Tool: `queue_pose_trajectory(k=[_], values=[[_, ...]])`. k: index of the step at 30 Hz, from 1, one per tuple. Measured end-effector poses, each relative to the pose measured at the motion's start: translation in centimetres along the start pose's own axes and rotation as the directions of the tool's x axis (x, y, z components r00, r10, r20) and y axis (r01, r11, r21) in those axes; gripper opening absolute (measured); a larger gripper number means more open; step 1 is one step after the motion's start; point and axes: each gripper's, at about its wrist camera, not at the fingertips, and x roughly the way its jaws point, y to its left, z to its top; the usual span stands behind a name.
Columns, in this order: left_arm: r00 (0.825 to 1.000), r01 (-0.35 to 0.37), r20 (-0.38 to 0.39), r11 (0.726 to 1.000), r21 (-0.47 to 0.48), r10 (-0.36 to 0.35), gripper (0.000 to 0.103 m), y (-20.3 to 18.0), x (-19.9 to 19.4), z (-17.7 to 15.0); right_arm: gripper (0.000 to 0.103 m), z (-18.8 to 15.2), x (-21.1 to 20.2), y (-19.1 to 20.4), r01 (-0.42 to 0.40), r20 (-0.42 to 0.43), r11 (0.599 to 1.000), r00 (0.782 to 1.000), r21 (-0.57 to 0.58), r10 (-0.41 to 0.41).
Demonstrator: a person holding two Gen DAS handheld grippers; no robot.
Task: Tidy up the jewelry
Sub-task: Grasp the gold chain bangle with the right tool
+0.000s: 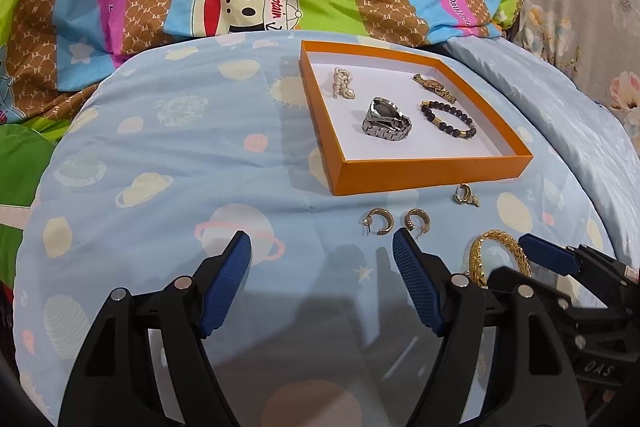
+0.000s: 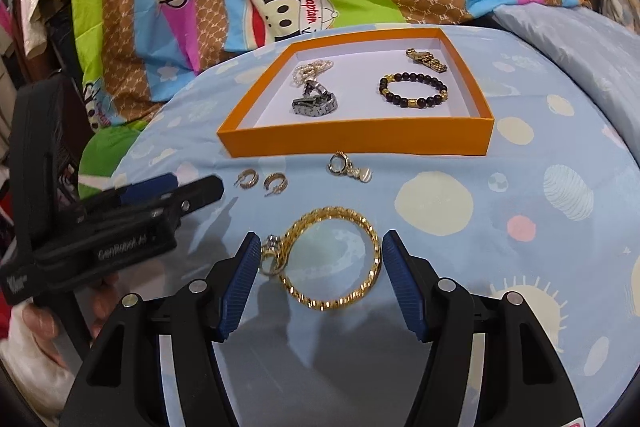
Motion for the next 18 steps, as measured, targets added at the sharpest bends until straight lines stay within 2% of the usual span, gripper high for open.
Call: queue_pose_trajectory(k=[5,11,18], values=[[1.0,0.003,-0.001,1.0,-0.007,-0.003,0.071,0.2,0.0,0.0,0.055,0.0,0.7,0.7,0.051,-0.015,0.998,0.999,-0.029,-0.052],[1.0,0.011,0.0,1.0,0.001,-0.011,0.071,0.1,0.0,0.0,0.054,-0.2,0.7,0.8,0.064,-0.011,0.997,0.998,-0.042,-0.065],[1.0,0.022,-0.011,0.999,0.024,-0.022,0.071,-0.5,0.1,-0.1,0.054,-0.3,-0.7,-1.0,0.06,0.037,0.998,0.997,0.024,-0.061]])
